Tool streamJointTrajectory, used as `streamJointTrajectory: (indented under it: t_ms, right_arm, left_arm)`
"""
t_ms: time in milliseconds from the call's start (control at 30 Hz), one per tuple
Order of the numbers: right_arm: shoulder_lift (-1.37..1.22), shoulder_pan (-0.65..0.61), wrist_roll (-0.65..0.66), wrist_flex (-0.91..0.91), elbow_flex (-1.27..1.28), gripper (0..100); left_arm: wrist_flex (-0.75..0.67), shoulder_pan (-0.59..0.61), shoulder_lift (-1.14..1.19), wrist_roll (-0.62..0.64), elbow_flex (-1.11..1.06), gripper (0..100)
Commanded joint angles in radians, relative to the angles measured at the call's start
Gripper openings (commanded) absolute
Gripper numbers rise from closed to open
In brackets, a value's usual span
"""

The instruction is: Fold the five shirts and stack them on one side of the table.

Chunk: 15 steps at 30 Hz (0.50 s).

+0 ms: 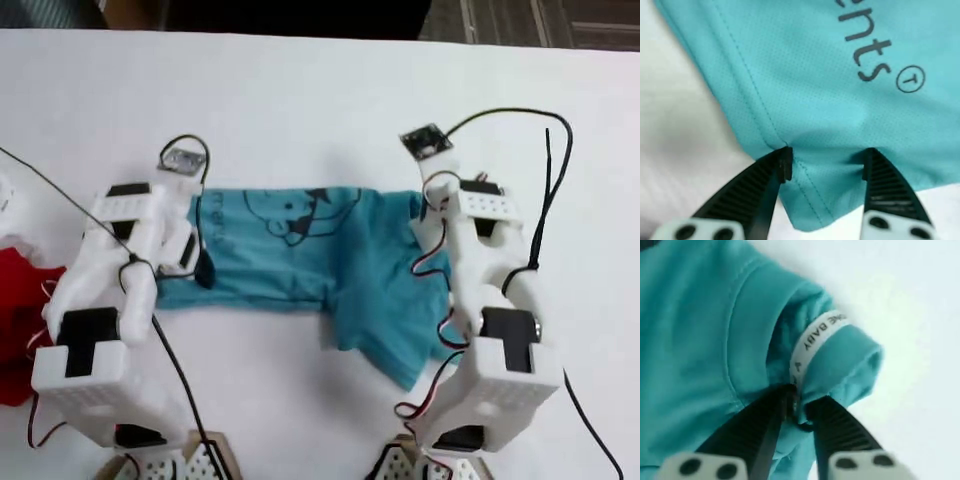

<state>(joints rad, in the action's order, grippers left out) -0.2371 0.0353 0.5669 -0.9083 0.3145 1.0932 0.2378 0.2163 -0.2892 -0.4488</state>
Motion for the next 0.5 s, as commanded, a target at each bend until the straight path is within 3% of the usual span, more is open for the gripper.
streamJointTrajectory:
  t_ms: [0,467]
  right_arm:
    - [0.002,0.038,0.0,0.008,-0.1,2.2]
    - [-0.007,0.114,0.002,-0.027,-0.166,2.4]
  left_arm:
    - [-0.025,0.002,0.012,0.005,0.025,26]
    - [-0.025,0.002,0.012,0.005,0.027,26]
